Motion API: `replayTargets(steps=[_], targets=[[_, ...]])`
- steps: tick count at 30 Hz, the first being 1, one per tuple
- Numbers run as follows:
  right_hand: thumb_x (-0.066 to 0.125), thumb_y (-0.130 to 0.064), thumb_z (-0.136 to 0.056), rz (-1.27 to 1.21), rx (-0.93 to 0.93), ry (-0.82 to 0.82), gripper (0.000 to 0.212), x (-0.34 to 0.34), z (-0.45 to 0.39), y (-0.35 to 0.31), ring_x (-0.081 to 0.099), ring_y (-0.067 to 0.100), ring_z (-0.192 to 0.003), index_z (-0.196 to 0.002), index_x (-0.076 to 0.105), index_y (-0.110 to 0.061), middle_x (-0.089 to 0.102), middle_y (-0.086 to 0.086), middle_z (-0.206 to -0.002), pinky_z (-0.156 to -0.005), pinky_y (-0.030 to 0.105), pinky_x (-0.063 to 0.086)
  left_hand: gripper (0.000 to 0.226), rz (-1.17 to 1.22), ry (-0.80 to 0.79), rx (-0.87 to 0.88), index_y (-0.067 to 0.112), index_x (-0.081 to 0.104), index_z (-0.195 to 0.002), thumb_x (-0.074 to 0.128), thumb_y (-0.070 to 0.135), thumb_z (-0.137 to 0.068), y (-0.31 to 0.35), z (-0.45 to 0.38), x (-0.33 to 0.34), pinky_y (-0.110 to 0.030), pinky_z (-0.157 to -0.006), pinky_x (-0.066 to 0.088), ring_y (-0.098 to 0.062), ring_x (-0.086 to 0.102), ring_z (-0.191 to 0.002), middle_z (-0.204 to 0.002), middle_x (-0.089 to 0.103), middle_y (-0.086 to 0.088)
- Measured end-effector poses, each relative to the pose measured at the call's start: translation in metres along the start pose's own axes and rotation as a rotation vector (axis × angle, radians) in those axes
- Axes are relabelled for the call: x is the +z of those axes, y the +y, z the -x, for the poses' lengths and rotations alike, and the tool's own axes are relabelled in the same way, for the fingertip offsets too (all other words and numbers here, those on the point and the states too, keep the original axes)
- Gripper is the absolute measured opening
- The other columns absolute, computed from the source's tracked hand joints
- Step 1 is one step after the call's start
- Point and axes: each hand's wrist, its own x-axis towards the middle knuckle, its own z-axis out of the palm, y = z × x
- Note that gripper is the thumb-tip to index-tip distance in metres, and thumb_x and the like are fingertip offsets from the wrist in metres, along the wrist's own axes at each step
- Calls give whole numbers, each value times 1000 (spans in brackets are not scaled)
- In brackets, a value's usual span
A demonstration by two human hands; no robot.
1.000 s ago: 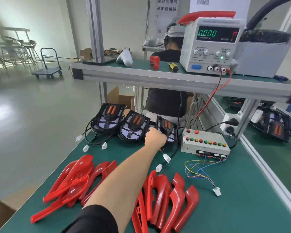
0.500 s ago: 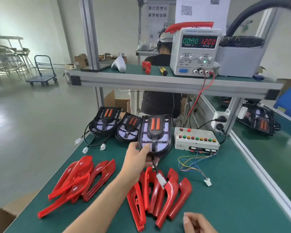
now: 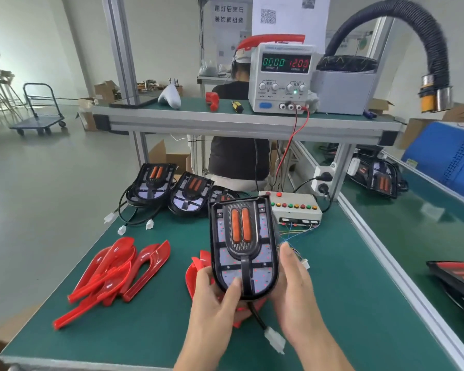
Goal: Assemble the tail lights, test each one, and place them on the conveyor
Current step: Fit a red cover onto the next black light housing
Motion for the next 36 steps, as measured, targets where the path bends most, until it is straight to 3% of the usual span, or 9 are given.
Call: replayTargets(steps=[3, 7, 13, 18, 22, 26, 29, 31, 36], targets=[[60, -25, -103, 251, -172, 110, 30, -6, 4, 2, 66, 29, -121, -130, 64, -14, 72, 9, -126, -110, 56, 45, 19, -85, -28, -19, 23, 48, -116, 59, 19, -101, -9, 5, 6, -34, -65, 61, -33, 77, -85, -104, 78, -6], [57, -9, -101, 312, -132, 221, 29, -25, 12, 11, 71, 25, -113, -126, 65, -21, 75, 3, -120, -106, 56, 48, 22, -154, -100, -55, 29, 45, -117, 59, 21, -102, -20, 9, 16, -34, -70, 62, -29, 77, -87, -107, 77, 0], [52, -31, -98, 20, -2, 225, 43, -46, 25, 16, 68, 41, -116, -137, 60, -15, 70, 17, -128, -102, 58, 50, 24, -185, -187, -90, 43, 49, -109, 63, 39, -90, -34, 12, 28, -34, -74, 62, -20, 74, -98, -109, 76, 0], [43, -51, -99, -113, 143, 208, 58, -67, 34, 20, 64, 48, -116, -140, 58, -13, 65, 24, -132, -77, 48, 55, 27, -294, -252, -107, 53, 48, -109, 63, 49, -87, -49, 13, 35, -35, -73, 63, -17, 75, -92, -104, 77, 5], [45, -46, -98, -176, 130, 266, 56, -80, 32, 23, 65, 40, -121, -139, 60, -10, 66, 20, -133, -98, 54, 49, 27, -569, -279, -64, 43, 51, -115, 57, 54, -92, -52, 18, 33, -37, -69, 62, -14, 74, -71, -84, 75, 4], [42, -37, -104, -145, 100, 332, 47, -87, 27, 24, 70, 28, -115, -135, 62, -8, 70, 14, -129, -92, 45, 50, 31, -674, -115, 42, 35, 63, -102, 54, 60, -86, -43, 25, 12, -30, -60, 57, -12, 64, -52, -66, 69, 5], [41, -34, -106, -114, 95, 346, 45, -86, 24, 25, 68, 25, -119, -137, 62, -9, 70, 10, -130, -97, 44, 49, 6, -711, 81, 191, 36, 65, -85, 68, 39, -89, -30, 18, -15, -23, -57, 50, -7, 55, -50, -63, 64, 11], [40, -33, -106, -81, 86, 335, 44, -86, 23, 26, 69, 26, -118, -134, 64, -9, 70, 11, -130, -97, 44, 49, 15, -775, 149, 226, 34, 66, -81, 72, 25, -90, -19, 9, -33, -19, -59, 48, -6, 55, -54, -66, 64, 14], [46, -41, -97, 25, 65, 276, 49, -91, 16, 6, 69, 27, -118, -122, 74, -10, 70, 13, -129, -83, 32, 61, 10, -924, 53, 432, 34, 67, -92, 70, 26, -89, 12, -4, -45, -21, -65, 49, -6, 62, -70, -85, 66, 18]])
